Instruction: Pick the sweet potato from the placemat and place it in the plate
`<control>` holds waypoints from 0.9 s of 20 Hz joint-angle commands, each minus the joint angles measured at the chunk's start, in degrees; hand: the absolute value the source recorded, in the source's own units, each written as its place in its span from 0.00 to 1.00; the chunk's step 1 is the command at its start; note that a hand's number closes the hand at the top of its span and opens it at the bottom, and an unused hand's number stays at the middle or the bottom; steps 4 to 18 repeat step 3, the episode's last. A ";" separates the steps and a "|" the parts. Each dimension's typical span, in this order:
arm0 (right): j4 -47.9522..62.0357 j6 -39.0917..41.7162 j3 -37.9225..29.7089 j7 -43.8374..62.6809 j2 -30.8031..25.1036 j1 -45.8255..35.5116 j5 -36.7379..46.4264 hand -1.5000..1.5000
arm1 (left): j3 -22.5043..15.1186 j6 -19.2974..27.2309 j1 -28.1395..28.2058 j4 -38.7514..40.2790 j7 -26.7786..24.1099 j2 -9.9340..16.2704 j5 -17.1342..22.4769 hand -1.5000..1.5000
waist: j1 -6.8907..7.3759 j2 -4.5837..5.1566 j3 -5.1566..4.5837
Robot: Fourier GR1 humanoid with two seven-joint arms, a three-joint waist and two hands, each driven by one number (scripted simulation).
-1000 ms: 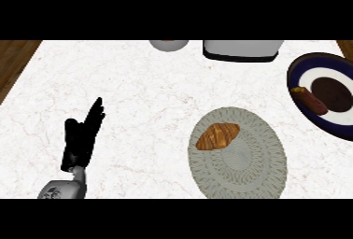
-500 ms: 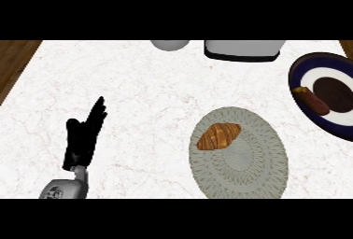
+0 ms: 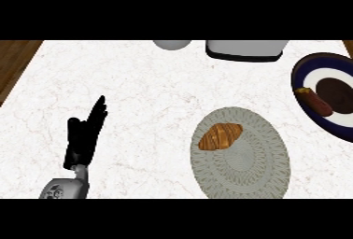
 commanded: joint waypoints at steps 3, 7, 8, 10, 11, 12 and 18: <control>0.88 3.48 -0.22 -4.58 -1.08 0.38 -0.09 0.00 | 0.21 -0.20 -0.84 0.96 -0.19 -0.26 0.39 0.50 | 0.19 0.47 0.06; 0.88 3.48 -0.22 -4.58 -1.08 0.38 -0.09 0.00 | 0.21 -0.20 -0.84 0.96 -0.19 -0.26 0.39 0.50 | 0.19 0.47 0.06; 0.88 3.48 -0.22 -4.58 -1.08 0.38 -0.09 0.00 | 0.21 -0.20 -0.84 0.96 -0.19 -0.26 0.39 0.50 | 0.19 0.47 0.06; 0.88 3.48 -0.22 -4.58 -1.08 0.38 -0.09 0.00 | 0.21 -0.20 -0.84 0.96 -0.19 -0.26 0.39 0.50 | 0.19 0.47 0.06; 0.88 3.48 -0.22 -4.58 -1.08 0.38 -0.09 0.00 | 0.21 -0.20 -0.84 0.96 -0.19 -0.26 0.39 0.50 | 0.19 0.47 0.06; 0.88 3.48 -0.22 -4.58 -1.08 0.38 -0.09 0.00 | 0.21 -0.20 -0.84 0.96 -0.19 -0.26 0.39 0.50 | 0.19 0.47 0.06; 0.88 3.48 -0.22 -4.58 -1.08 0.38 -0.09 0.00 | 0.21 -0.20 -0.84 0.96 -0.19 -0.26 0.39 0.50 | 0.19 0.47 0.06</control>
